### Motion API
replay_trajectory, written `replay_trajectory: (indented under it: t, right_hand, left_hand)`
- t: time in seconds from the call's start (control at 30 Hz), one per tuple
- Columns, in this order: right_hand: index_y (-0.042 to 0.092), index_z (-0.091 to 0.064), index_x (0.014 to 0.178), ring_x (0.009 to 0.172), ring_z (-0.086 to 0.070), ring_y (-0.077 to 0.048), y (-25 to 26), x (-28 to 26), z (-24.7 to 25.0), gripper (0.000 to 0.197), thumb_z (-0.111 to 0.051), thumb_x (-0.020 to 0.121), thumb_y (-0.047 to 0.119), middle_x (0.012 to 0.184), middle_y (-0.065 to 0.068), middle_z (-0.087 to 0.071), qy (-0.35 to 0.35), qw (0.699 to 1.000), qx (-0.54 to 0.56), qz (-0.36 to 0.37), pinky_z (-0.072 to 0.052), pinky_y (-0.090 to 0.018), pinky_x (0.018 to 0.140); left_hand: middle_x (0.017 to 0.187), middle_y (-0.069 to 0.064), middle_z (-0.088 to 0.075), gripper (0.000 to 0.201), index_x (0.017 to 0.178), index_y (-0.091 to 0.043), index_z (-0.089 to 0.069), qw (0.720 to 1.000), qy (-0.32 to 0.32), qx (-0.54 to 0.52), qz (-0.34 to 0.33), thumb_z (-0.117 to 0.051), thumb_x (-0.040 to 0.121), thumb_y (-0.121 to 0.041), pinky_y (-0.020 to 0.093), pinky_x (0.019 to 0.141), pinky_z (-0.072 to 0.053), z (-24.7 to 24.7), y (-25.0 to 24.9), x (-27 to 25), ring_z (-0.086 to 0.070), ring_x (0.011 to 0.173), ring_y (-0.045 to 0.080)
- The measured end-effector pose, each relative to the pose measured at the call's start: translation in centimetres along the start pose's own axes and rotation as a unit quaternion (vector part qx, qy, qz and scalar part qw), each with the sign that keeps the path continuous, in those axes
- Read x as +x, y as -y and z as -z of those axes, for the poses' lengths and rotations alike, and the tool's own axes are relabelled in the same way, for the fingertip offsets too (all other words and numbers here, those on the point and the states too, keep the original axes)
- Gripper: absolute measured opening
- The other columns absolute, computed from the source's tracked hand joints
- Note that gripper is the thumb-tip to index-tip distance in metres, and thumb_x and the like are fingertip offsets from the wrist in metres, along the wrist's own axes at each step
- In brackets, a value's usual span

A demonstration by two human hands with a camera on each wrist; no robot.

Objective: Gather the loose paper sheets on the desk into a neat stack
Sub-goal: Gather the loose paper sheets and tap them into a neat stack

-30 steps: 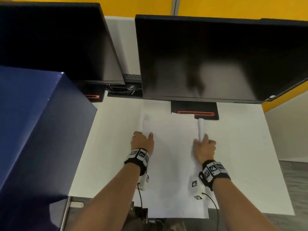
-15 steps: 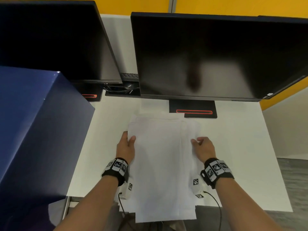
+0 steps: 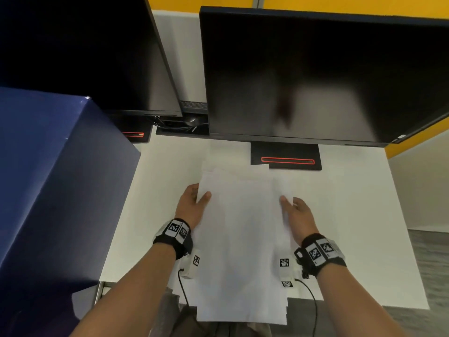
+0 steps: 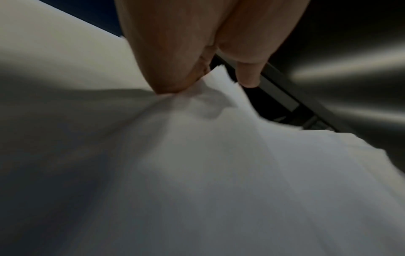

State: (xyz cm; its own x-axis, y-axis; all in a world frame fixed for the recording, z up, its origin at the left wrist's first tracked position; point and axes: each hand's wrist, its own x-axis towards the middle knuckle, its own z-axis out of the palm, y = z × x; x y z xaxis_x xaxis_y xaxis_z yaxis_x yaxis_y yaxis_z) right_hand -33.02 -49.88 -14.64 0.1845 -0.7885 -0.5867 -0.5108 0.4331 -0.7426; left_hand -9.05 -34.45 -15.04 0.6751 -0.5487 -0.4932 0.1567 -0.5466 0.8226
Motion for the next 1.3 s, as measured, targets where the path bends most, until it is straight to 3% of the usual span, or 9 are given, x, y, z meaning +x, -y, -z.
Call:
replay_trajectory:
  t: [0.1,0.23,0.37,0.63,0.77,0.97,1.07,1.13,1.3]
  right_hand:
    - [0.013,-0.047,0.140,0.105,-0.059,-0.024,0.1,0.4,1.5,0.059,-0.059,0.092,0.046,0.121,-0.006,-0.061,-0.053,0.996,-0.073,0.006,-0.044,-0.034,0.091]
    - [0.001,-0.039,0.145,0.129,-0.044,-0.040,-1.1,-0.9,0.7,0.070,-0.052,0.094,0.047,0.145,-0.022,-0.036,-0.024,0.961,-0.274,-0.001,-0.036,-0.044,0.111]
    - [0.006,-0.038,0.144,0.126,-0.046,-0.038,-1.4,-1.7,-3.4,0.063,-0.056,0.093,0.039,0.138,-0.018,-0.042,0.027,0.970,-0.242,0.014,-0.038,-0.043,0.107]
    - [0.004,-0.031,0.145,0.126,-0.043,-0.042,-4.7,-5.5,1.2,0.068,-0.057,0.094,0.039,0.143,-0.022,-0.029,0.015,0.959,-0.281,-0.027,-0.038,-0.047,0.109]
    - [0.001,-0.007,0.155,0.126,-0.046,-0.039,-6.0,-7.9,-1.5,0.075,-0.049,0.100,0.030,0.149,-0.026,-0.021,0.074,0.963,-0.258,-0.029,-0.037,-0.038,0.108]
    - [0.017,-0.051,0.130,0.103,-0.059,-0.031,-5.7,-6.6,1.0,0.042,-0.048,0.091,0.034,0.116,-0.013,-0.058,0.036,0.970,-0.240,0.028,-0.047,-0.040,0.093]
    - [0.006,-0.044,0.136,0.112,-0.057,-0.032,-6.9,-8.1,2.4,0.043,-0.045,0.100,0.030,0.123,-0.012,-0.058,0.066,0.959,-0.275,-0.014,-0.041,-0.034,0.093]
    - [0.001,-0.048,0.125,0.096,-0.057,-0.029,-7.8,-9.0,2.5,0.037,-0.039,0.103,0.030,0.118,-0.020,-0.062,0.078,0.949,-0.306,-0.028,-0.040,-0.032,0.082]
    - [0.005,-0.048,0.095,0.089,-0.054,-0.027,-9.0,-10.2,0.5,0.025,-0.034,0.105,0.024,0.110,-0.025,-0.063,0.049,0.956,-0.286,-0.028,-0.038,-0.030,0.078]
  left_hand:
    - [0.104,0.002,-0.069,0.040,0.126,-0.022,-0.057,0.998,-0.046,0.029,0.035,-0.068,0.089,-0.033,0.030,0.090,-0.050,1.3,0.1,0.3,-0.064,0.090,0.016]
    - [0.124,0.009,-0.062,0.057,0.134,-0.011,-0.048,0.973,-0.018,0.220,0.075,-0.056,0.092,-0.049,0.030,0.097,-0.044,0.9,1.6,-1.4,-0.059,0.109,0.025]
    - [0.150,0.017,-0.041,0.062,0.149,-0.004,-0.029,0.987,-0.025,0.144,0.060,-0.051,0.099,-0.034,0.038,0.113,-0.034,-3.0,2.2,-2.8,-0.043,0.135,0.033]
    - [0.124,0.011,-0.064,0.048,0.131,-0.016,-0.047,0.977,0.025,0.189,0.094,-0.053,0.095,-0.047,0.025,0.085,-0.041,1.9,3.7,-6.7,-0.059,0.097,0.023]
    - [0.138,0.021,-0.053,0.051,0.142,-0.005,-0.034,0.972,0.041,0.214,0.088,-0.043,0.102,-0.037,0.034,0.100,-0.040,-0.6,4.8,-8.9,-0.054,0.123,0.035]
    - [0.132,0.013,-0.059,0.042,0.136,-0.011,-0.047,0.987,-0.021,0.127,0.096,-0.041,0.103,-0.036,0.025,0.087,-0.038,0.2,4.2,-8.6,-0.057,0.111,0.027]
    - [0.120,0.013,-0.065,0.037,0.125,-0.012,-0.055,0.966,0.035,0.236,0.096,-0.037,0.103,-0.037,0.026,0.081,-0.038,2.2,5.8,-9.9,-0.060,0.103,0.029]
    - [0.113,0.016,-0.066,0.039,0.115,-0.008,-0.055,0.949,0.069,0.289,0.103,-0.032,0.104,-0.038,0.031,0.081,-0.041,2.5,7.1,-11.0,-0.060,0.098,0.031]
    - [0.112,0.022,-0.064,0.039,0.118,-0.005,-0.050,0.969,0.013,0.225,0.099,-0.025,0.107,-0.033,0.030,0.077,-0.041,0.3,8.0,-12.6,-0.058,0.088,0.030]
